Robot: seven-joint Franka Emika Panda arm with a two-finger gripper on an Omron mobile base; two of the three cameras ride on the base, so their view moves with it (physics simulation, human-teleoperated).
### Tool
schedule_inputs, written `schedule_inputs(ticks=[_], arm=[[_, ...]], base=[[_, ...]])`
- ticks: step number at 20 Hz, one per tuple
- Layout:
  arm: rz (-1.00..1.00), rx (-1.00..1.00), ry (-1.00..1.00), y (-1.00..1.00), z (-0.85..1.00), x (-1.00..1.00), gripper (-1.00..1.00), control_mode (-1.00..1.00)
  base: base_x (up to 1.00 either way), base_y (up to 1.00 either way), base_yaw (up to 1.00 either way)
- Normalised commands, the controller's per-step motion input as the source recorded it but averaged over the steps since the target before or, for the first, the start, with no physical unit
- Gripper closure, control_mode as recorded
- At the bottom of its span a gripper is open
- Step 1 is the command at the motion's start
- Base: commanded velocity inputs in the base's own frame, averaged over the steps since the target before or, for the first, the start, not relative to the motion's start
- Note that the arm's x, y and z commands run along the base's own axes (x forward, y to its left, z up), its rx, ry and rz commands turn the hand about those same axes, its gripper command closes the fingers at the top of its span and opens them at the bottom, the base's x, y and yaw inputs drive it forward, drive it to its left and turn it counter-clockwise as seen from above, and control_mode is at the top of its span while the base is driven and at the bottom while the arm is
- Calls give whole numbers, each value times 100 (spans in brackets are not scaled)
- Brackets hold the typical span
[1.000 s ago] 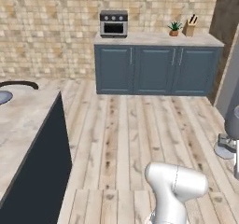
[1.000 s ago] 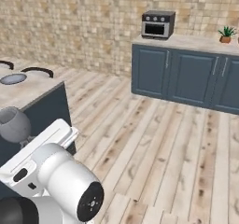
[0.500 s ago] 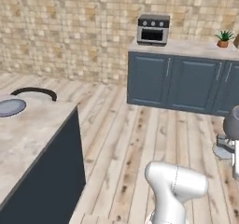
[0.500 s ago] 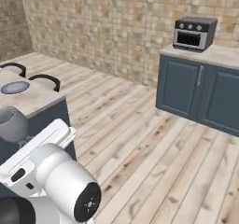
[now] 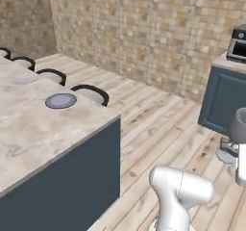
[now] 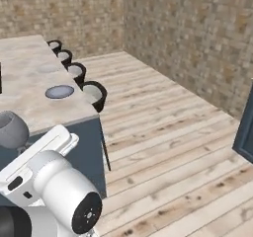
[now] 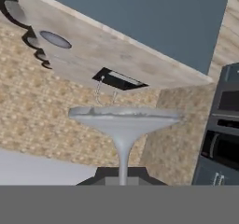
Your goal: Retrieve the wine glasses from the counter and place one next to each plate.
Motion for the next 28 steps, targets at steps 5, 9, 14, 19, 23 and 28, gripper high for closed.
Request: schedule_inputs(ticks=[5, 9, 14, 19, 23, 28], arm=[[0, 0, 0, 0, 0, 0, 100, 100], [0, 0, 0, 0, 0, 0, 100, 100], [0, 0, 0, 0, 0, 0, 100, 100], [0, 0, 0, 0, 0, 0, 100, 100], [0, 0, 0, 0, 0, 0, 100, 100], [0, 0, 0, 0, 0, 0, 100, 100]], base=[[65, -37, 75], [59, -38, 75], [15, -63, 67], [0, -93, 45], [1, -100, 29], [15, -100, 27]])
